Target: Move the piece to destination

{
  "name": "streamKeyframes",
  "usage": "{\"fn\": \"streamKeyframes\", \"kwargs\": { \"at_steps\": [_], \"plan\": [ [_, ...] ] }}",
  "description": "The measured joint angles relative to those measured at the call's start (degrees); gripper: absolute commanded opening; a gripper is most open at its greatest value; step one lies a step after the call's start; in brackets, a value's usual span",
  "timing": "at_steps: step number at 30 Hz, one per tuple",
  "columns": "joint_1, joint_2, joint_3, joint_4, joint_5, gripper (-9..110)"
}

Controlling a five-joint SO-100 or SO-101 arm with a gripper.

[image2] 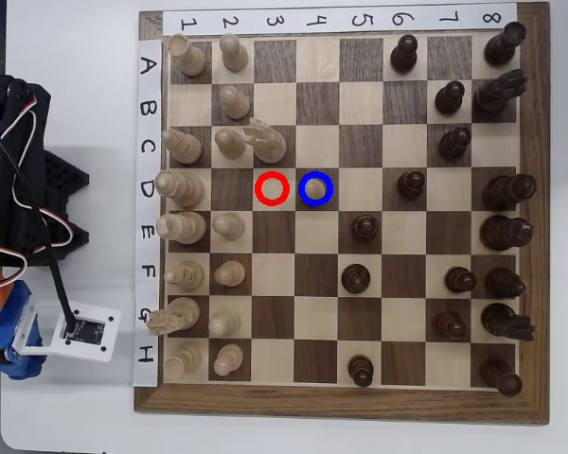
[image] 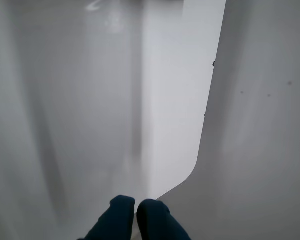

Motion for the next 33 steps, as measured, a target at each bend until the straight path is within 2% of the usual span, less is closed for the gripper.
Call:
{"fn": "streamKeyframes", "kwargs": {
  "at_steps": [33],
  "plan": [
    [0.0, 0.0, 0.0, 0.0, 0.0, 0]
  ]
}}
